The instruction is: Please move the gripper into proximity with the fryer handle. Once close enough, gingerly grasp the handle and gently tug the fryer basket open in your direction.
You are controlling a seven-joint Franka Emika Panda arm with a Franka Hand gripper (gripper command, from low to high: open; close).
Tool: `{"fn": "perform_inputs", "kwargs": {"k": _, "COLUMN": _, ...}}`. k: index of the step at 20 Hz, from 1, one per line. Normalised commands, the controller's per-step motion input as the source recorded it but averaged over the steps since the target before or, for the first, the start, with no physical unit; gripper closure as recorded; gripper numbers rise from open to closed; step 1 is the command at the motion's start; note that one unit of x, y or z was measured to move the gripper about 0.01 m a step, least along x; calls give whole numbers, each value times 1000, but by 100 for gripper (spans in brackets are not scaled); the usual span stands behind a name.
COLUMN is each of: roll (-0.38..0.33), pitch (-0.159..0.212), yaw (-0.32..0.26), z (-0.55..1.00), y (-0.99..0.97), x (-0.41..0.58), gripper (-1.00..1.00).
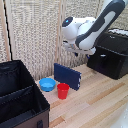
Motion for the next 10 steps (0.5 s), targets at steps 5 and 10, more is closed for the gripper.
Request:
{"fn": "perform_inputs", "kwargs": {"k": 5, "roll": -124, "pitch": -114, "yaw": -38, "z": -240, "y": -733, "x": -184, "gripper": -100}}
{"fn": "perform_inputs", "kwargs": {"k": 10, "roll": -75, "pitch": -122, "yaw": -28, "z": -250, "y": -725, "x": -119, "gripper": -100}}
